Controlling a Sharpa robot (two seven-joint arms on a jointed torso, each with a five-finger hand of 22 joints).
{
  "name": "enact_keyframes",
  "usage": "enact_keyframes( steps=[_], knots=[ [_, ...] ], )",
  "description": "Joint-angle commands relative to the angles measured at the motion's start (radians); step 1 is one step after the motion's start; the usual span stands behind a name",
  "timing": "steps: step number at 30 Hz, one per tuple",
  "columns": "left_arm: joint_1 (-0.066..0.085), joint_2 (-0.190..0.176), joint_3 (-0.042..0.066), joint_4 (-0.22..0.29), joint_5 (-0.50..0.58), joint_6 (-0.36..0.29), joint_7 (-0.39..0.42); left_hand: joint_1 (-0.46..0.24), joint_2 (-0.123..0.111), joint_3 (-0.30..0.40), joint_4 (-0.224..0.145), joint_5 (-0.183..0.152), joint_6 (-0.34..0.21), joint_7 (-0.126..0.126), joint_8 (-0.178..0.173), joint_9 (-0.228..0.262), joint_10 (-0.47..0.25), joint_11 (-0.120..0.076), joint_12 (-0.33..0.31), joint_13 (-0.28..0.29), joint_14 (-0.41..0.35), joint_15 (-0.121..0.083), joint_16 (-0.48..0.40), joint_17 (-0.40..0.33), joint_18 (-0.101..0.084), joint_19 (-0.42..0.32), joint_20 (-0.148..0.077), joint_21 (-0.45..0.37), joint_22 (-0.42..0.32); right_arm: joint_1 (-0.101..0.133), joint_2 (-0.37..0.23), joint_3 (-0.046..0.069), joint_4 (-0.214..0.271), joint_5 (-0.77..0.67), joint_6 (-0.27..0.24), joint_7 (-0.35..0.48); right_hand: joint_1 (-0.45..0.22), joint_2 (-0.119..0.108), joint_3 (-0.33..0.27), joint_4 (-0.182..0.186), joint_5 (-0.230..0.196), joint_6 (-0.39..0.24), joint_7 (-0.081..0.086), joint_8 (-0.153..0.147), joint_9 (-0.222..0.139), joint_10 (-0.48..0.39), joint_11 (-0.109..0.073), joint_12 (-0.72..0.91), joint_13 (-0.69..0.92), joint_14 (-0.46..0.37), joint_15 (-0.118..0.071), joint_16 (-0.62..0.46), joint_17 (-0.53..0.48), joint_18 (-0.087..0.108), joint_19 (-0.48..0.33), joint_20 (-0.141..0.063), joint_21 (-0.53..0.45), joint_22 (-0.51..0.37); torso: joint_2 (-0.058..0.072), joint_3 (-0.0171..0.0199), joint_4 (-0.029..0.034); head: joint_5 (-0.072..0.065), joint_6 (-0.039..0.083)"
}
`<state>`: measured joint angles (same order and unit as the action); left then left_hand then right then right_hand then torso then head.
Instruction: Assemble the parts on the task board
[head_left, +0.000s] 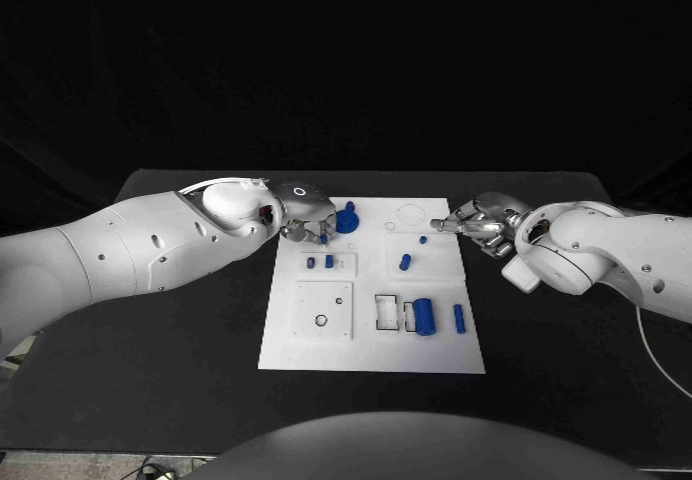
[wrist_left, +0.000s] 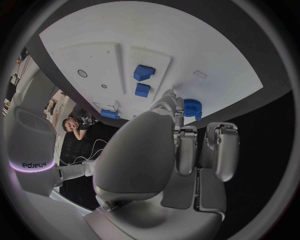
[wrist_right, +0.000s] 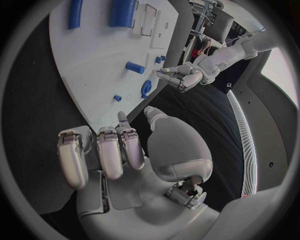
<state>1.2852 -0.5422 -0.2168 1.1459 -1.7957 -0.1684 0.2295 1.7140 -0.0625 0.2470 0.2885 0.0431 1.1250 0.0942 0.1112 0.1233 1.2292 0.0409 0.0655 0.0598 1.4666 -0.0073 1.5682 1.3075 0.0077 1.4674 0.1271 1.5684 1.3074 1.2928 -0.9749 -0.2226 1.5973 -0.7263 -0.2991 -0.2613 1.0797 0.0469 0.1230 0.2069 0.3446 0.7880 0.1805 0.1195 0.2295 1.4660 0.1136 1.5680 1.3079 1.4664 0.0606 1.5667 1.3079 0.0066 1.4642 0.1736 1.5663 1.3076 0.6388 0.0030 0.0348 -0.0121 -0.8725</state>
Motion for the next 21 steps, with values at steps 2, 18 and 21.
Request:
enact_keyframes(
  steps=[2, 18, 21],
  knots=[
    [-0.001, 0.003, 0.0, 0.0, -0.002, 0.01, 0.012, 0.001, 0.006, 0.007, 0.0, 0.007, -0.002, -0.004, -0.002, 0.001, -0.006, -0.003, -0.006, 0.001, 0.104, 0.005, 0.003, 0.263, -0.008, 0.103, -0.002, 0.002, 0.263, -0.001, 0.001, 0.0, 0.0, -0.003, 0.014, 0.003, 0.01, -0.001, -0.008, 0.0, 0.005, 0.002, 0.006, 0.005, 0.001, 0.105, 0.006, 0.003, 0.263, 0.104, 0.009, 0.004, 0.263, -0.007, 0.107, 0.005, 0.004, 0.263, 0.001, -0.0003, -0.0004, 0.0, 0.0],
    [-0.01, 0.009, 0.0, -0.008, -0.006, 0.008, 0.014, 0.0, 0.006, 0.009, -0.001, 0.007, -0.004, -0.005, -0.004, 0.001, -0.01, -0.004, -0.006, 0.001, 0.104, 0.003, 0.003, 0.263, -0.008, 0.103, -0.002, 0.002, 0.263, -0.001, 0.0, 0.0, 0.002, -0.003, 0.017, 0.0, 0.01, -0.001, -0.008, 0.0, 0.005, 0.002, 0.006, 0.005, 0.001, 0.105, 0.006, 0.003, 0.263, 0.104, 0.009, 0.004, 0.263, -0.007, 0.107, 0.005, 0.004, 0.263, 0.001, -0.0007, -0.0003, -0.001, 0.0],
    [-0.01, 0.01, 0.0, -0.008, -0.006, 0.012, 0.015, 0.0, 0.006, 0.01, -0.001, 0.007, -0.004, -0.006, -0.004, 0.001, -0.011, -0.004, -0.006, 0.001, 0.104, 0.003, 0.003, 0.263, -0.008, 0.103, -0.002, 0.002, 0.263, -0.001, -0.001, 0.0, 0.002, -0.003, 0.018, -0.001, 0.01, -0.001, -0.008, 0.0, 0.005, 0.002, 0.006, 0.005, 0.001, 0.105, 0.006, 0.003, 0.263, 0.104, 0.009, 0.004, 0.263, -0.007, 0.107, 0.005, 0.004, 0.263, 0.001, -0.0003, 0.0001, -0.002, 0.0]
  ],
)
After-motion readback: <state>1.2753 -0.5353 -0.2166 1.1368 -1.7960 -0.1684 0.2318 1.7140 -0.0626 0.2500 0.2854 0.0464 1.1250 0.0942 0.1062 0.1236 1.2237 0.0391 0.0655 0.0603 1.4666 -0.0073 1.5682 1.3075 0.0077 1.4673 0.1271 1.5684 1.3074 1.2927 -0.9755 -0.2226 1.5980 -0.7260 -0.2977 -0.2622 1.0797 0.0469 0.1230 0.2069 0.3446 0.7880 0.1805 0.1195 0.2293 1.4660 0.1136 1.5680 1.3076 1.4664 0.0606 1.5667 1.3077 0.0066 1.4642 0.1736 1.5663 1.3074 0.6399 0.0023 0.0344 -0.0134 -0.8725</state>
